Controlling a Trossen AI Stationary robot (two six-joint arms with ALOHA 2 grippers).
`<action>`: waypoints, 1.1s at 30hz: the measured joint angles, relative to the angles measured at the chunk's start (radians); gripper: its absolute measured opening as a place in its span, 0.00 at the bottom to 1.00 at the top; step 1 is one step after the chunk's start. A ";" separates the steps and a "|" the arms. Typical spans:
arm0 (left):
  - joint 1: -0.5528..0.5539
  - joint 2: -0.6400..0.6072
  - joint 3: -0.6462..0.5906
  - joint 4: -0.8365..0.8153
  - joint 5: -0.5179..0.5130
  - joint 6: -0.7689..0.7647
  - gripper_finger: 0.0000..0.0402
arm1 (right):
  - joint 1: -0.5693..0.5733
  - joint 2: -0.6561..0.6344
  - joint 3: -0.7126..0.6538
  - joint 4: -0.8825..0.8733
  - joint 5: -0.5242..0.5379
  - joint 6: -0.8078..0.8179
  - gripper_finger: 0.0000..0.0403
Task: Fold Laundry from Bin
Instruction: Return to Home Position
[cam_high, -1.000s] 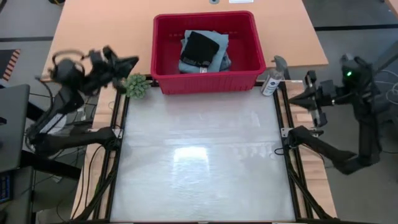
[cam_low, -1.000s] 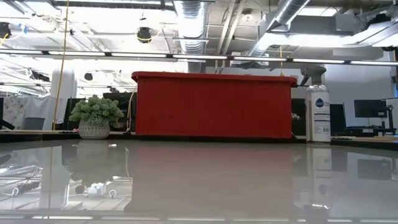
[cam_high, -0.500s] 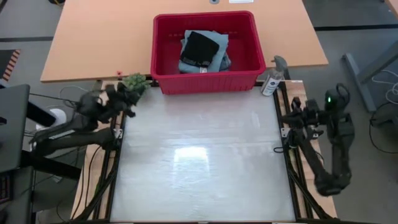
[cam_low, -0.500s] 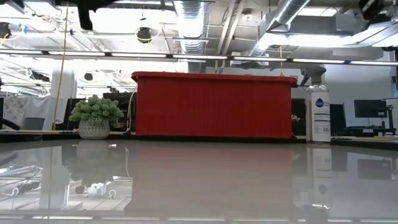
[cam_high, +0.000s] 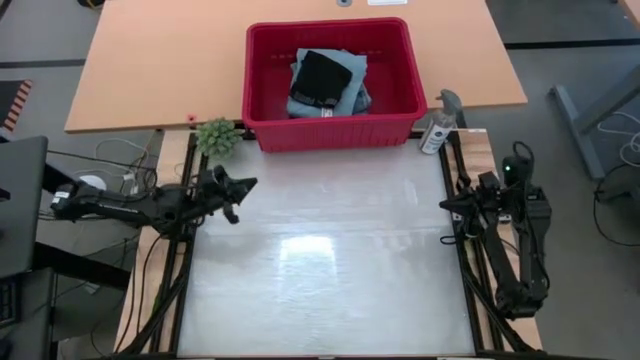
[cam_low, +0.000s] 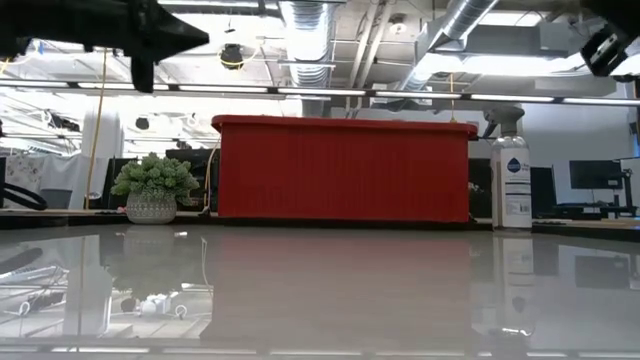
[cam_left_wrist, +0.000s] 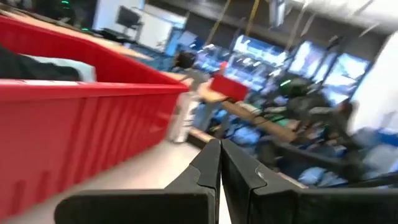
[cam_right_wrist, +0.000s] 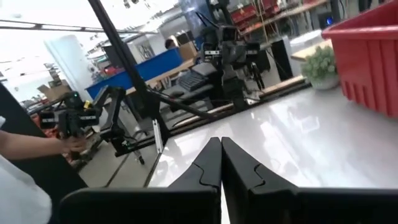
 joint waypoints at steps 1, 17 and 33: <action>-0.012 -0.023 -0.018 0.016 0.006 -0.013 0.00 | -0.006 0.003 -0.013 -0.034 -0.002 -0.063 0.07; -0.050 -0.565 -0.098 -0.442 -0.109 -0.040 0.00 | -0.010 -0.044 -0.049 -0.375 -0.002 -0.369 0.06; -0.050 -0.538 -0.092 -0.433 -0.176 -0.069 0.00 | -0.006 -0.023 0.117 -0.315 -0.003 0.138 0.11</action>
